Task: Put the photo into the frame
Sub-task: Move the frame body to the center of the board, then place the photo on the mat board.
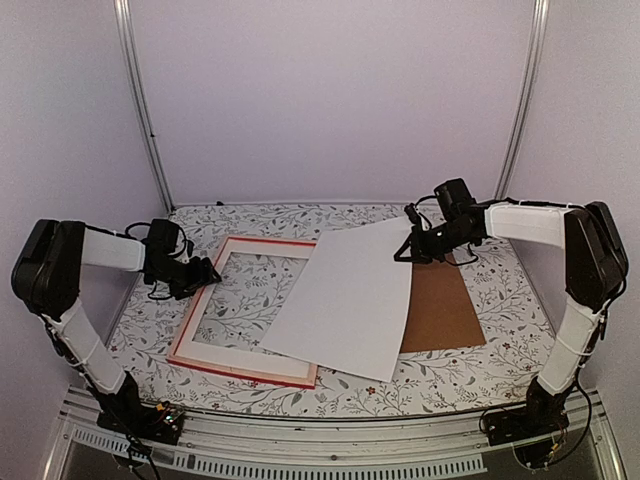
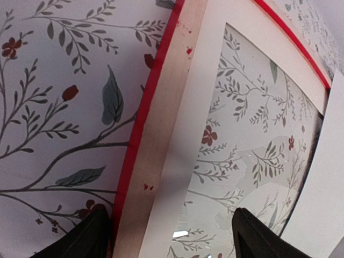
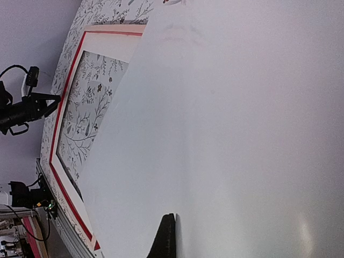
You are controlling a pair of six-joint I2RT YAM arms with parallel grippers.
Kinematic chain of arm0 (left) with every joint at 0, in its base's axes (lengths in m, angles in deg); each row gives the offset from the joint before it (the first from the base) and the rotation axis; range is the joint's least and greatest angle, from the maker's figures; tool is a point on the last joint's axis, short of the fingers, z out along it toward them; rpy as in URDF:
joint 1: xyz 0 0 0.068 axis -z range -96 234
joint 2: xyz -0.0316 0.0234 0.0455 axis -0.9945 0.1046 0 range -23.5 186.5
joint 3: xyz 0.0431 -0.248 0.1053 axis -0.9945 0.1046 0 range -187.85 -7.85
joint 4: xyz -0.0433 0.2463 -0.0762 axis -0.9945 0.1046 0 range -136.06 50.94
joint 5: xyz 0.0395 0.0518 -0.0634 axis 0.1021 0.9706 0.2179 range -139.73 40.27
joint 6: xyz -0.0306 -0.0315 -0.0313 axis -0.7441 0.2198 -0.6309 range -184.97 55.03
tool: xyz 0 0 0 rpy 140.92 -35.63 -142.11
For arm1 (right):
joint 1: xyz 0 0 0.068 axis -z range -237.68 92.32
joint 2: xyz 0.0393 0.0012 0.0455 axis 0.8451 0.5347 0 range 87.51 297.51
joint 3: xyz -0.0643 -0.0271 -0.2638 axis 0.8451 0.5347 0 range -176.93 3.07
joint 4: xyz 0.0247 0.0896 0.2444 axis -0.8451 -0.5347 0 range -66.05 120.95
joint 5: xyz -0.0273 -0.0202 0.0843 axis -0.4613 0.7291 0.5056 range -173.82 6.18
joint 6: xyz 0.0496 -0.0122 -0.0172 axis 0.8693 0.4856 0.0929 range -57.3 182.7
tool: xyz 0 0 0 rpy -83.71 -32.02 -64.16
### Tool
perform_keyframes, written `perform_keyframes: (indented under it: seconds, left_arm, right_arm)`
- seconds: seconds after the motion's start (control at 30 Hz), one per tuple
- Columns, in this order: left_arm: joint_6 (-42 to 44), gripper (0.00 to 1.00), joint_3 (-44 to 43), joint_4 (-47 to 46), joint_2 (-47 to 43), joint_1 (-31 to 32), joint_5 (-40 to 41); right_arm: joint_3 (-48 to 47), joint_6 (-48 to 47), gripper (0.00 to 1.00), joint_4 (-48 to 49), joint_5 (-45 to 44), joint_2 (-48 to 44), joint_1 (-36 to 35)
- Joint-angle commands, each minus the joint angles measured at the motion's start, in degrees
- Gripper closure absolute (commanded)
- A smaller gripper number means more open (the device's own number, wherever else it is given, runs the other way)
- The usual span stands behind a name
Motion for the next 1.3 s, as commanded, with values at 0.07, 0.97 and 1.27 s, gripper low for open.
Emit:
perform_keyframes:
  seconds: [0.07, 0.97, 1.27]
  left_arm:
    - [-1.64, 0.19, 4.82, -1.62, -2.55, 3.26, -7.47]
    - [-2.48, 0.16, 6.63, 0.98, -19.57, 7.59, 8.69]
    - [-2.08, 0.15, 2.05, 2.53, -24.21, 6.9, 14.55]
  right_arm:
    - [-3.13, -2.41, 1.0, -2.63, 2.17, 1.98, 0.66]
    - [-18.19, 0.64, 1.0, -7.06, 20.69, 1.56, -5.26]
    - [-22.86, 6.33, 1.0, -1.58, 29.78, -1.27, -11.14]
